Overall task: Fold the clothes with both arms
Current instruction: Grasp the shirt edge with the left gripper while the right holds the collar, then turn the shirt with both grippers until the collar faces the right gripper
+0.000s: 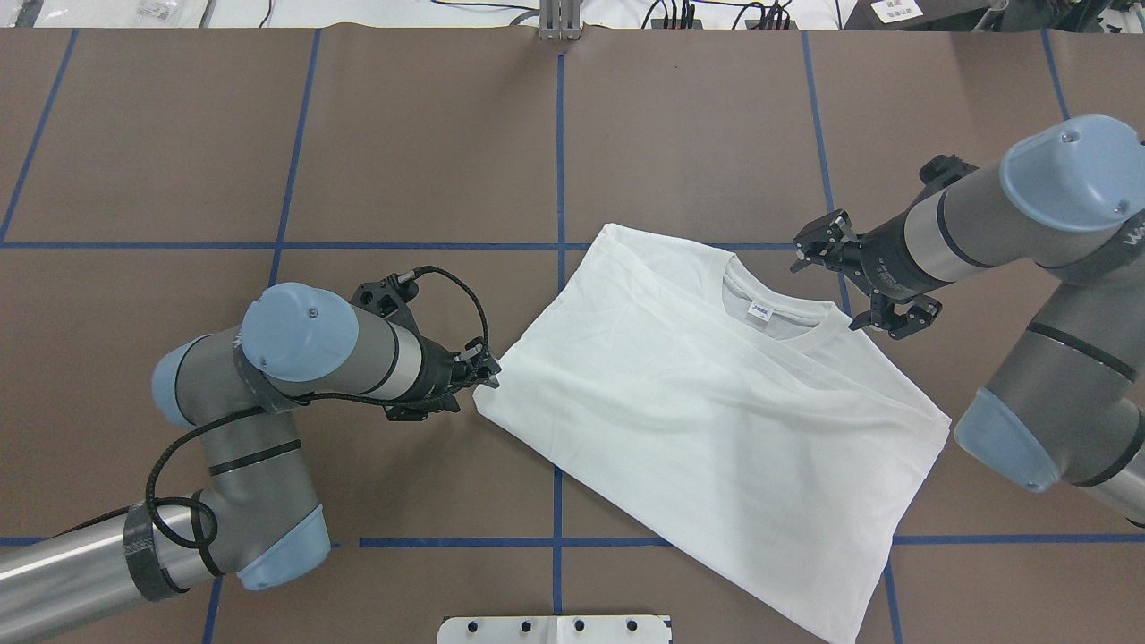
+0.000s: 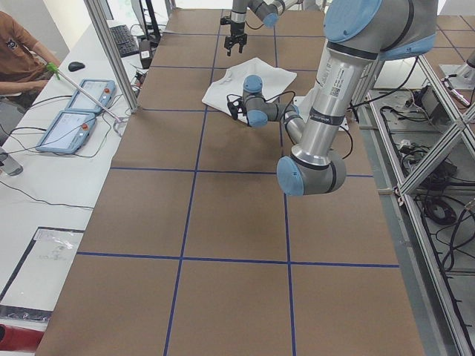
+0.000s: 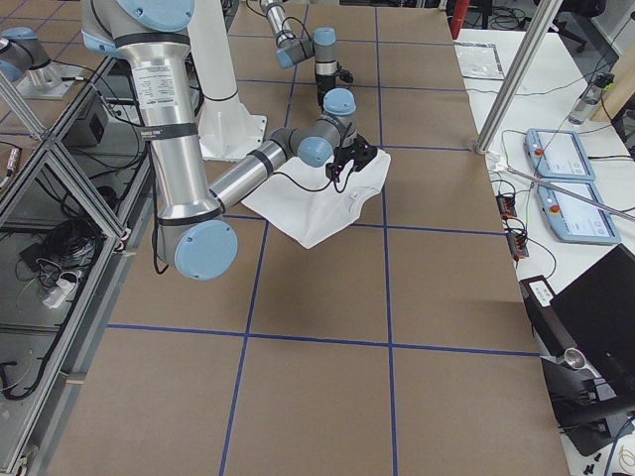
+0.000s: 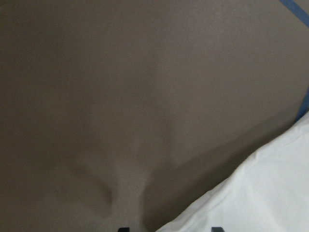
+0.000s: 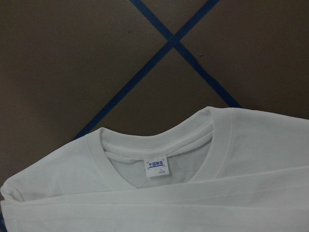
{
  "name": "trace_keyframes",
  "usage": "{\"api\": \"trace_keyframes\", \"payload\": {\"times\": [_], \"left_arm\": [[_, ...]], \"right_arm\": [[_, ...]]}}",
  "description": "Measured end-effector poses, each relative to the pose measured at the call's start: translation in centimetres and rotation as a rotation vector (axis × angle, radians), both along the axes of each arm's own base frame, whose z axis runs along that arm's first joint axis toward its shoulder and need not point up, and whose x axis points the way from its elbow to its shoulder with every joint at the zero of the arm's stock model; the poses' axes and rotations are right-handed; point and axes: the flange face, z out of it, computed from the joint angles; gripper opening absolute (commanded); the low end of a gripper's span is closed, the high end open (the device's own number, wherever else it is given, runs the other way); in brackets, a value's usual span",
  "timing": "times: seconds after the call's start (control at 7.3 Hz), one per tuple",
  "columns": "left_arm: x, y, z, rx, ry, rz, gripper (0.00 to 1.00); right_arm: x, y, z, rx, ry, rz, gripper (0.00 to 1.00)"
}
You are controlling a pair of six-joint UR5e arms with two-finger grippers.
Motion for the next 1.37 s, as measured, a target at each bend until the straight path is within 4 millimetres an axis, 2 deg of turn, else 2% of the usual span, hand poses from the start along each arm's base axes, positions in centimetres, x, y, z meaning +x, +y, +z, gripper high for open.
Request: {"api": "trace_keyframes", "payload": {"times": [0.14,0.27,0.69,0.96,1.1,1.23,1.37], "left_arm": [[0.3,-0.2,0.0,0.003,-0.003,-0.005,0.39],[0.4,-0.3,-0.1,0.005,-0.004,-0.008,0.0],[0.5,-0.5,-0.4,0.019,-0.003,-0.013,0.0],[-0.6,-2.2,-0.3,0.101,-0.022,-0.023,0.0],[-2.0,-4.3,-0.2,0.17,-0.04,-0.035,0.0],[-3.7,-7.7,0.2,0.243,-0.068,-0.056,0.0],[-5.0,-12.6,0.5,0.302,-0.097,-0.1,0.0]], "right_arm": [[-0.1,-0.1,0.2,0.002,0.008,0.006,1.0],[-0.2,-0.2,0.5,0.002,0.014,0.009,1.0],[-0.6,-0.2,0.8,-0.001,0.021,0.007,1.0],[-0.8,-0.4,1.2,-0.006,0.026,0.006,1.0],[-0.9,-0.4,1.3,-0.007,0.028,0.005,1.0],[-1.0,-0.5,1.4,-0.009,0.029,0.005,1.0],[-1.0,-0.5,1.4,-0.01,0.03,0.005,1.0]]}}
